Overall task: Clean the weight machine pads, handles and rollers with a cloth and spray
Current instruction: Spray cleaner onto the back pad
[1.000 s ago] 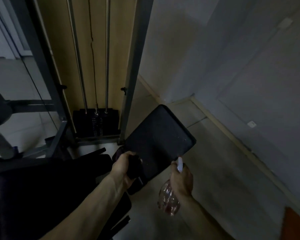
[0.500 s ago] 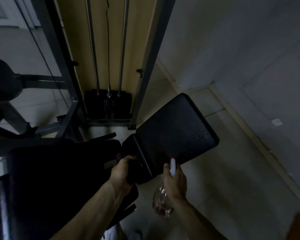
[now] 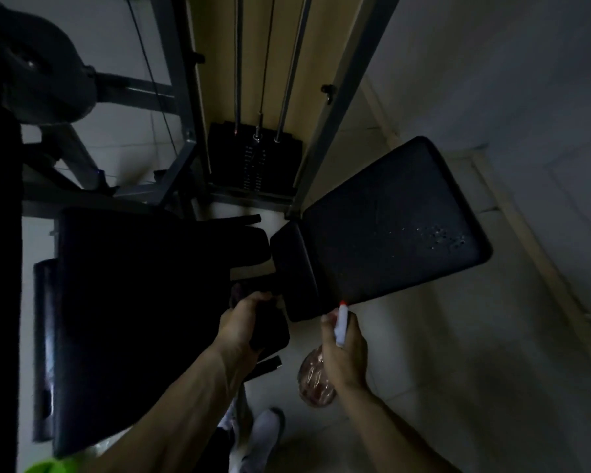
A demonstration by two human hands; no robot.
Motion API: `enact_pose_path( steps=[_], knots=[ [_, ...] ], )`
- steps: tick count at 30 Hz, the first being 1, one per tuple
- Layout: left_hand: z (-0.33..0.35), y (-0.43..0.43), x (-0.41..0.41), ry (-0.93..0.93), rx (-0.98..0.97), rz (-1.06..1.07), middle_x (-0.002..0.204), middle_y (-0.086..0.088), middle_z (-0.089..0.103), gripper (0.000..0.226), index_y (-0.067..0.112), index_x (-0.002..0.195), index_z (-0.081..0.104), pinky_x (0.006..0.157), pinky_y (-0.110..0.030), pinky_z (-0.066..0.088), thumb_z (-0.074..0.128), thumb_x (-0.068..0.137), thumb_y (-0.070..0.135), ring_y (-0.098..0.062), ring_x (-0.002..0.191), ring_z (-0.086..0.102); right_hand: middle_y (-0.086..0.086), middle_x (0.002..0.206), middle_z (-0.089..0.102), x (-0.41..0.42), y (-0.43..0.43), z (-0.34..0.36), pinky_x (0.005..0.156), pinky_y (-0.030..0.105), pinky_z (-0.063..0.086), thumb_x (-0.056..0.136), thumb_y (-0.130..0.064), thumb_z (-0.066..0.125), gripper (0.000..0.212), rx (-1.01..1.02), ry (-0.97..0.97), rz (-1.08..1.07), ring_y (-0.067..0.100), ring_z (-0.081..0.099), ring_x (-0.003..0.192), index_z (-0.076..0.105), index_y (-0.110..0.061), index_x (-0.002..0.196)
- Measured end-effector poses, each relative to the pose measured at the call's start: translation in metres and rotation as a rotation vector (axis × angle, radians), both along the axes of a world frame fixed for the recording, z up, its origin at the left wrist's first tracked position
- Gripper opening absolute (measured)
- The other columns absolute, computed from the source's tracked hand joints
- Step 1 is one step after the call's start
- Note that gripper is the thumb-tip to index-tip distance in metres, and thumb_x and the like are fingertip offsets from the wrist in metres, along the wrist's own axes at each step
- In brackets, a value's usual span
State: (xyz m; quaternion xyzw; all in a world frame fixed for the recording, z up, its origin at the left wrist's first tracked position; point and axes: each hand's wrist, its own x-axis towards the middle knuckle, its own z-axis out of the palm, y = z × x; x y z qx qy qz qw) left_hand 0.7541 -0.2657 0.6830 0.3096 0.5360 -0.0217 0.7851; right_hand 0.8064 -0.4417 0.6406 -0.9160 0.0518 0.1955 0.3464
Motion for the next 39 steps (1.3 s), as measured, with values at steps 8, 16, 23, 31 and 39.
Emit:
enact_pose_path(
  steps=[8,16,23,31,39],
  knots=[
    [-0.026,-0.026,-0.025,-0.057,0.057,0.055,0.103,-0.011,0.078,0.029,0.009,0.115,0.072,0.085,-0.045,0.061,0.071,0.091,0.027,-0.027,0.093,0.076,-0.003,0.104,0.068,-0.005,-0.012,-0.078,0.070,0.027,0.046,0.104,-0.033,0.054,0.031,-0.144,0.007,0.133,0.014,0.061,0.087,0.061,-0.022,0.132],
    [-0.049,-0.038,-0.062,-0.007,0.128,0.101,0.102,-0.002,0.079,0.027,0.015,0.117,0.071,0.068,-0.031,0.054,0.067,0.095,0.030,-0.016,0.090,0.076,-0.004,0.090,0.067,-0.015,-0.019,-0.117,0.070,0.030,0.054,0.104,-0.043,0.049,0.033,-0.144,0.033,0.137,0.013,0.063,0.078,0.067,-0.020,0.119],
    [0.013,-0.018,-0.078,-0.015,0.132,0.195,0.107,-0.008,0.078,0.025,0.012,0.112,0.075,0.085,-0.040,0.057,0.069,0.094,0.029,-0.026,0.101,0.074,-0.015,0.113,0.069,-0.026,-0.005,-0.029,0.083,0.023,0.050,0.099,-0.056,0.054,0.041,0.202,-0.019,0.215,0.009,0.066,0.106,0.062,-0.029,0.130],
    [0.143,0.045,-0.114,-0.113,0.158,0.340,0.108,-0.010,0.078,0.054,0.010,0.112,0.076,0.083,-0.041,0.057,0.082,0.063,0.031,-0.029,0.099,0.073,-0.005,0.136,0.058,-0.037,0.085,0.124,0.098,0.026,0.044,0.102,-0.026,0.063,0.063,0.546,0.023,0.427,0.025,0.057,0.128,0.032,-0.038,0.155],
    [0.230,0.112,-0.190,-0.093,0.396,0.570,0.079,-0.010,0.069,0.040,0.001,0.109,0.068,0.055,-0.027,0.047,0.074,0.077,0.025,-0.024,0.063,0.065,-0.008,0.107,0.068,-0.073,0.231,0.261,0.086,0.031,0.053,0.081,-0.019,0.076,0.058,0.752,-0.098,0.843,0.013,0.068,0.099,0.053,-0.033,0.134]
  ],
)
